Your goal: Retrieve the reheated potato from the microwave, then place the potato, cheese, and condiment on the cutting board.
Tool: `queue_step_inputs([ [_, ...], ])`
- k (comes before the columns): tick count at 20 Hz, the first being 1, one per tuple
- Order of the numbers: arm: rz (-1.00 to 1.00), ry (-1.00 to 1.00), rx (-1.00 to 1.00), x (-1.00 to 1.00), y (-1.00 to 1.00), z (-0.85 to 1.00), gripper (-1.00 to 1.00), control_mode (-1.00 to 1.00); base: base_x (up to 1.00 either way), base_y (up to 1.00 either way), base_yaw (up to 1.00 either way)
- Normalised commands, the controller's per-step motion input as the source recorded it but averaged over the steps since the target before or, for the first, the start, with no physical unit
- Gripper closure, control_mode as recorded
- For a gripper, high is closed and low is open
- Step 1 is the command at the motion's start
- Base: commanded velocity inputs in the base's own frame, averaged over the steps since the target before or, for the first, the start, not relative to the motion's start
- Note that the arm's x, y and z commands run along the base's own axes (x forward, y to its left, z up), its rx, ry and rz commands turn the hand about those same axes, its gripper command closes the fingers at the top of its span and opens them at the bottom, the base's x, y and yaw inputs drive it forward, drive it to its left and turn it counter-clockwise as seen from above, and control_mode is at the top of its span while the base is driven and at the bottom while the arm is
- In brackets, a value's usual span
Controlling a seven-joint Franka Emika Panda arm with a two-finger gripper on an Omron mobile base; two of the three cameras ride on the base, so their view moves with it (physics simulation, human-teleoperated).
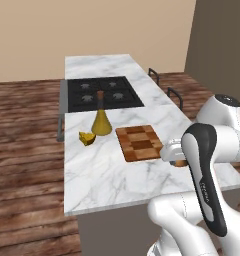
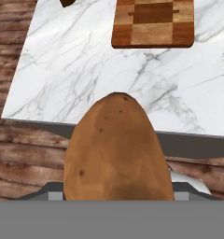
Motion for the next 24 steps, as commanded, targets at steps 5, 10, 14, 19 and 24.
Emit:
queue_step_inputs([
  [5, 0.00, 0.00, 0.00, 0.00, 0.00, 0.00, 1.00, -1.00, 0.00, 0.00, 0.00],
  [10, 0.00, 0.00, 0.00, 0.00, 0.00, 0.00, 1.00, -1.00, 0.00, 0.00, 0.00],
  [14, 0.00, 0.00, -0.01, 0.12, 0.01, 0.00, 1.00, -1.00, 0.00, 0.00, 0.00],
  [19, 0.00, 0.12, -0.02, 0.45, 0.00, -0.03, 1.00, -1.00, 0.00, 0.00, 0.00],
  [24, 0.00, 0.15, 0.00, 0.75, -0.02, 0.00, 1.00, -1.00, 0.00, 0.00, 0.00],
])
